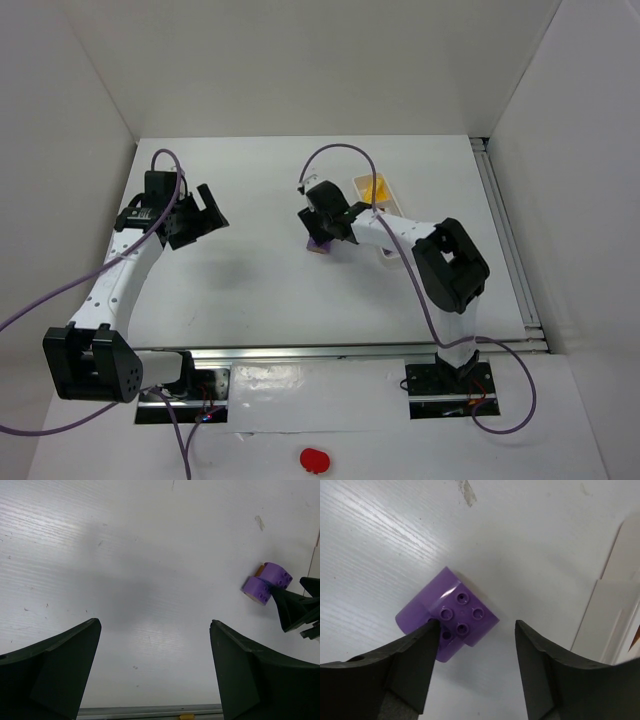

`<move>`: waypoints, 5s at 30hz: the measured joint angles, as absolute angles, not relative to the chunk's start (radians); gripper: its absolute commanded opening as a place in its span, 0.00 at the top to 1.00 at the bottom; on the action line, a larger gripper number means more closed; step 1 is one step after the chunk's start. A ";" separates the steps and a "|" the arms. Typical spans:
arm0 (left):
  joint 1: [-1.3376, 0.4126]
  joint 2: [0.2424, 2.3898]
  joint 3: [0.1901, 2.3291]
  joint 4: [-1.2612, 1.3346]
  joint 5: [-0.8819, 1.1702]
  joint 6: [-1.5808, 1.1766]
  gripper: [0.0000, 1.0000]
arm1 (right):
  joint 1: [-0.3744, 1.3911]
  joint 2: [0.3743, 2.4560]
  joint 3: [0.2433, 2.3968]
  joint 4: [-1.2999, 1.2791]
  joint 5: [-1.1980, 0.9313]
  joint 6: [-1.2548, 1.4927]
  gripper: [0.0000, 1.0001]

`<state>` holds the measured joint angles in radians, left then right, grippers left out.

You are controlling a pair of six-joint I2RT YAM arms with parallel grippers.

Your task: Sort the legos into containers by color

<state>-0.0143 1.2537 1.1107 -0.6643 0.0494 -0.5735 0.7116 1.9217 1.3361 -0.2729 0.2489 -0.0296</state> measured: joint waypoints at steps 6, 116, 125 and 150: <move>-0.014 1.254 1.111 -0.664 0.051 -0.568 0.00 | 0.654 1.924 1.335 -0.218 0.113 -0.057 0.35; -0.346 1.721 1.142 -0.173 0.609 -0.689 1.00 | 0.444 1.408 0.954 -0.370 0.480 0.537 0.80; -0.374 1.706 1.154 -0.203 0.603 -0.676 1.00 | 0.373 1.435 0.855 -0.286 0.482 0.549 0.55; -0.392 1.707 1.239 -0.245 0.731 -0.544 1.00 | 0.491 1.315 0.878 -0.192 0.169 0.443 0.49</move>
